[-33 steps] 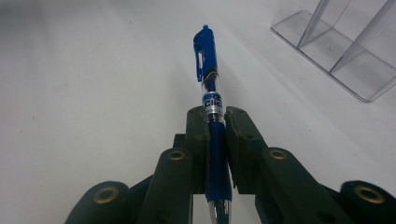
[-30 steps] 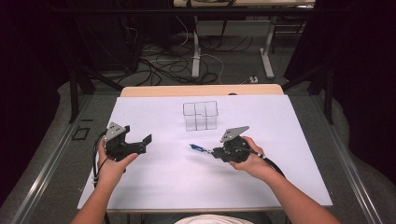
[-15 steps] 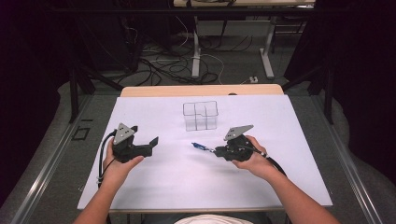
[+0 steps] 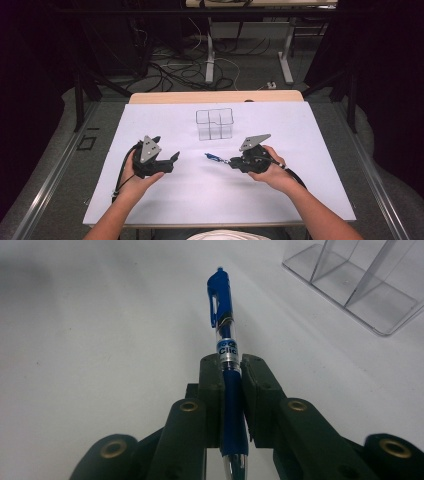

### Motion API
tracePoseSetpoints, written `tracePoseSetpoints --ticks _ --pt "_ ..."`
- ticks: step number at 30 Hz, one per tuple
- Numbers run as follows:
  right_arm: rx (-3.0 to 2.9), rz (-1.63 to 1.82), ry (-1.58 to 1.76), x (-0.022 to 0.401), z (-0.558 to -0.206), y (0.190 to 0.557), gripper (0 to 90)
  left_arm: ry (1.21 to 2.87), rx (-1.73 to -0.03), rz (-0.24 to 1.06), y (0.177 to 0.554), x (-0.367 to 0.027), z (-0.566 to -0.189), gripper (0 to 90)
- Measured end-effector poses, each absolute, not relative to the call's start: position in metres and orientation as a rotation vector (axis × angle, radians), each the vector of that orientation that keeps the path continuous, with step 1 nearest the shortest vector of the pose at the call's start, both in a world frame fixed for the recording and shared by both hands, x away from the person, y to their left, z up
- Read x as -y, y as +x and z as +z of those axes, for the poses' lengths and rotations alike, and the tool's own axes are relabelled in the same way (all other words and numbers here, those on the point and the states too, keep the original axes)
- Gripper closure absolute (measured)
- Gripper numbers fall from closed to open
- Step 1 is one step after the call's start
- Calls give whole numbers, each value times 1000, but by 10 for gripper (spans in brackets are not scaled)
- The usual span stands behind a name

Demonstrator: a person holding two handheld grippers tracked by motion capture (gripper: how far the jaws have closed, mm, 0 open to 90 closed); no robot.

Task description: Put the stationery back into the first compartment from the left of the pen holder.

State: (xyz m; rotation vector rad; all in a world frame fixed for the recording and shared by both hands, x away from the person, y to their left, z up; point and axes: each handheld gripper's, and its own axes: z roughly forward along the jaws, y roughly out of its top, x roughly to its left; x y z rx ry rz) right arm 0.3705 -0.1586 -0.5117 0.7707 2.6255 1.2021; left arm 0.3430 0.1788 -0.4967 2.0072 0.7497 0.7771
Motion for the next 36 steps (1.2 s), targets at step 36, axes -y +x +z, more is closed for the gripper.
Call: tracePoseSetpoints --ticks 36 --pt "-2642 1222 819 157 -512 370 802 2326 -4 1137 320 -83 -523 412"
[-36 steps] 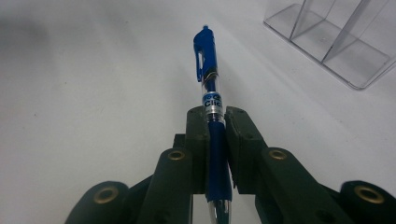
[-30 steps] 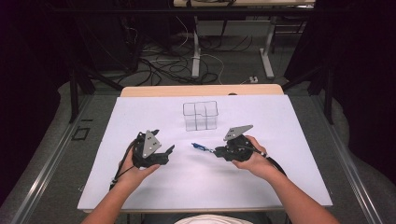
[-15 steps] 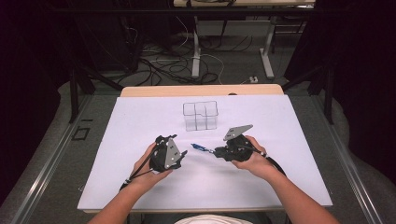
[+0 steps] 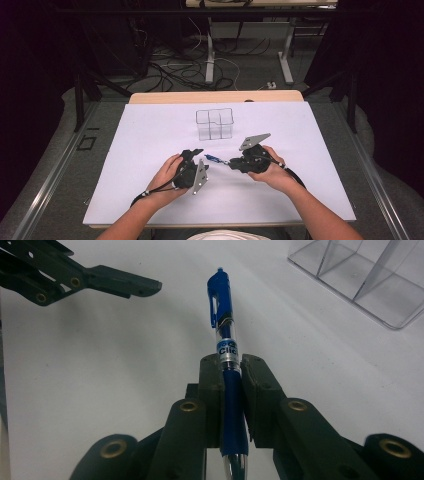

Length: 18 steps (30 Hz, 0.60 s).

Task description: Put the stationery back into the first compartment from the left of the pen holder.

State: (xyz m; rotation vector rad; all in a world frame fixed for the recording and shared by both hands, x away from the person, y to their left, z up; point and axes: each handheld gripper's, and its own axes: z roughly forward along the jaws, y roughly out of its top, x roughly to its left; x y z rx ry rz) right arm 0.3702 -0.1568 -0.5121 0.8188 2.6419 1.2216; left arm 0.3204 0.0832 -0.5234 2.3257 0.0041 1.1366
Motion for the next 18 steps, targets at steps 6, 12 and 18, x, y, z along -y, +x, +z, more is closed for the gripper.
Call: tracePoseSetpoints --ticks 6,12,18 --pt "-2648 1217 815 156 -511 370 802 2357 50 1149 318 -77 -528 456" --pt "-2647 1227 822 155 -512 371 802 2361 80 1145 318 -73 -531 480" --pt "-2658 1222 820 153 -512 371 802 2368 146 1165 316 -67 -534 509"
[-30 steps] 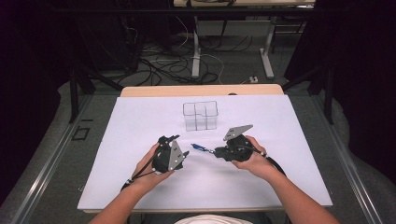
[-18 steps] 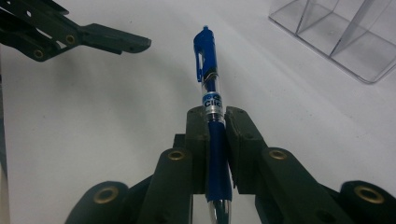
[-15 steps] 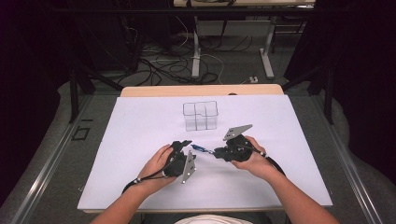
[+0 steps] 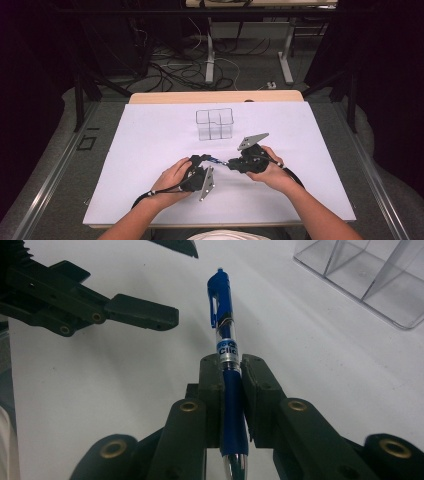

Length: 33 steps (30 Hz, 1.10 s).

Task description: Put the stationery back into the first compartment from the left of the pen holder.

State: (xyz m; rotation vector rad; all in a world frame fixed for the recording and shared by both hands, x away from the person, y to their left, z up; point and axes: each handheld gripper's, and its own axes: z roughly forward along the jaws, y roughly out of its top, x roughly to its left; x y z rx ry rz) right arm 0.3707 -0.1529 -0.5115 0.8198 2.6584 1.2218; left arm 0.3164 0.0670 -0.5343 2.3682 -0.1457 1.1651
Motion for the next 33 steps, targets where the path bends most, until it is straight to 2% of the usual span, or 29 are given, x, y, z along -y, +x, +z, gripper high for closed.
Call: tracePoseSetpoints --ticks 14,28,33 --pt "-2699 1209 830 148 -512 370 802 2406 225 1162 319 -50 -544 595" --pt "-2722 1211 812 142 -513 367 802 2417 224 1141 321 -48 -545 664" --pt "-2713 1216 806 141 -513 367 802 2441 242 1146 319 -48 -545 726"
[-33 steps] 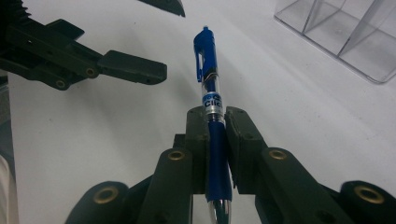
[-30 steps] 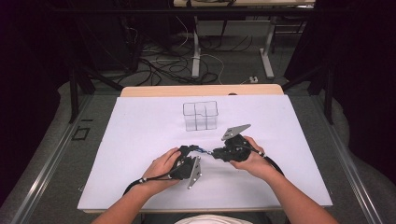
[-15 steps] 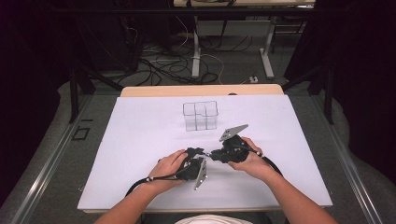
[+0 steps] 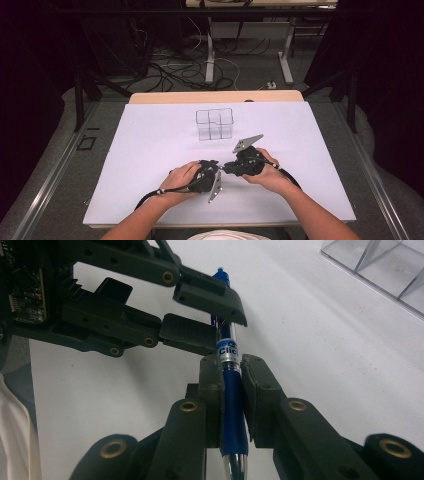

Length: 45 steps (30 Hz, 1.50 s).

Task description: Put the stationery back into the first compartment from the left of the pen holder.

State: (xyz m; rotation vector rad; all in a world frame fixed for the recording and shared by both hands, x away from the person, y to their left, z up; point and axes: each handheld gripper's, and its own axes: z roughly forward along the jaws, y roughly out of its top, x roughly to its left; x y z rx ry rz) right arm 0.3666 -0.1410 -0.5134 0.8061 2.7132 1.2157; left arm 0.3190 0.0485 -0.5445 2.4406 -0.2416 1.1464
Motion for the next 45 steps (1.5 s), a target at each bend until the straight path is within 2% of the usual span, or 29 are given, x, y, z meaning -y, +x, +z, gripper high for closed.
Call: tracePoseSetpoints --ticks 8,23,38,45 --pt "-2713 1222 801 141 -513 366 801 2457 299 1170 317 -48 -545 777" --pt "-2699 1243 800 141 -512 367 790 2461 316 1186 317 -48 -544 790" --pt "-2673 1190 755 147 -518 371 485 2465 233 1189 323 -54 -541 790" --pt "-2643 1173 763 149 -521 374 394 2460 160 1175 328 -59 -536 790"
